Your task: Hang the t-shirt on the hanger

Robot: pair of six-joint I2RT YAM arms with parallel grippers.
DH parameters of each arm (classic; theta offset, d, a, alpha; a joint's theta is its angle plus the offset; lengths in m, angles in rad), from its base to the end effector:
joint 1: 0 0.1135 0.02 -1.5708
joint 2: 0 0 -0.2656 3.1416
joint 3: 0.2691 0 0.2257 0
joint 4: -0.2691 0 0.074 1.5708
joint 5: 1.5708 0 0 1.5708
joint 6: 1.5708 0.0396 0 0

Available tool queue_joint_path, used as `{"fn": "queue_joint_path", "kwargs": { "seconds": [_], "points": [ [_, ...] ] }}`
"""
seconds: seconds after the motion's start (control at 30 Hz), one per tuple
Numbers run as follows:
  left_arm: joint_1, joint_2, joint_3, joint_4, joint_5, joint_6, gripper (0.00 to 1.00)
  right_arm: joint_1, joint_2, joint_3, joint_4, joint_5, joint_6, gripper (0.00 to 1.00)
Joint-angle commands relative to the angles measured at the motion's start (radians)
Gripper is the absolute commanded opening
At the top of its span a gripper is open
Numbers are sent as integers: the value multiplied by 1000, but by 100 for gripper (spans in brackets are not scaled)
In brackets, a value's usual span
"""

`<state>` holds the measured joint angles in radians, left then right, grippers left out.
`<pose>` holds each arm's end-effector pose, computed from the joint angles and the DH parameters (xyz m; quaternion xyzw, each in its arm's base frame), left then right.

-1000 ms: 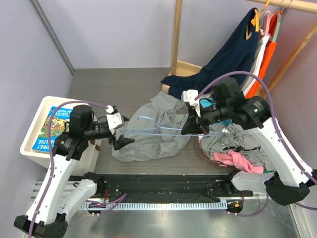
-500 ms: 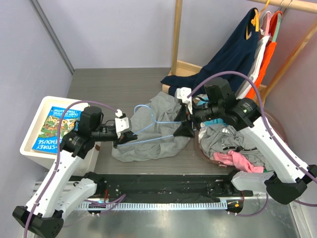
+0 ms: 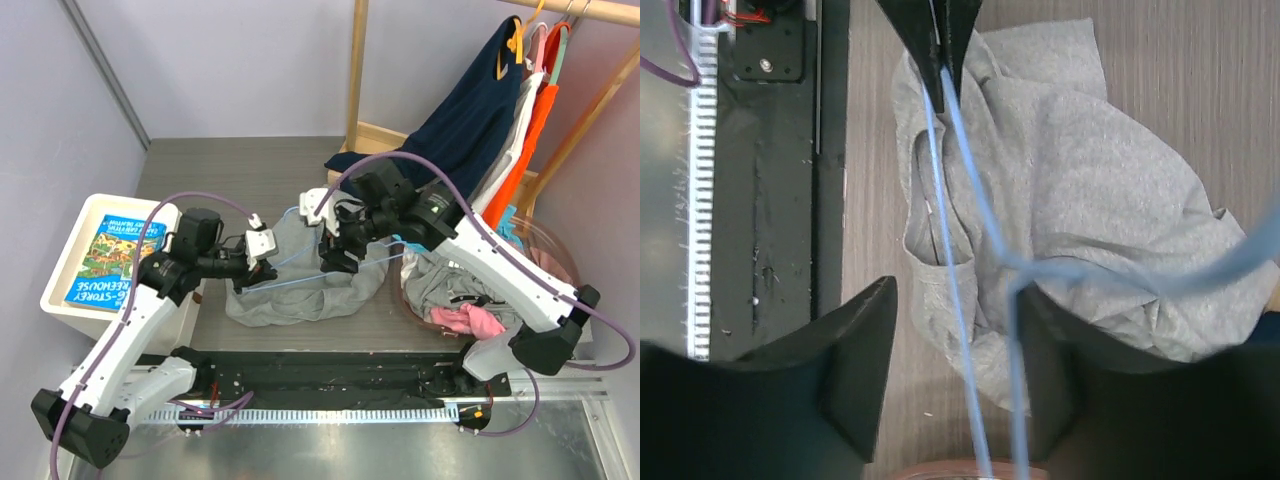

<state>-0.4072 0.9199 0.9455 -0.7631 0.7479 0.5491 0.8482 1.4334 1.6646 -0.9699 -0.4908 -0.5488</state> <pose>0.1283 -0.0847 0.3211 0.5230 0.6878 -0.3065 0.3995 0.1594 0.2090 0.4115 -0.6458 0.6164 0.2782 0.3545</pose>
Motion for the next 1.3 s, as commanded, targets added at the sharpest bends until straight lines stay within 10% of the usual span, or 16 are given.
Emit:
{"fn": "queue_joint_path", "kwargs": {
  "seconds": [0.0, 0.1, 0.27, 0.47, 1.27],
  "points": [
    [-28, 19, 62, -16, -24, 20, 0, 29, 32, 54, -1, 78, -85, 43],
    [-33, 33, 56, -25, -47, 9, 0, 29, 18, 11, 37, 98, -86, 1],
    [-16, 53, 46, -136, -102, 17, 46, 22, -131, -176, 88, 234, -135, 1],
    [57, 30, -26, -307, -28, 280, 60, 6, -373, -440, 69, 267, -120, 1],
    [-31, 221, -206, -71, -143, 430, 61, 6, -278, -508, 111, 109, -192, 1]
  ]
}}
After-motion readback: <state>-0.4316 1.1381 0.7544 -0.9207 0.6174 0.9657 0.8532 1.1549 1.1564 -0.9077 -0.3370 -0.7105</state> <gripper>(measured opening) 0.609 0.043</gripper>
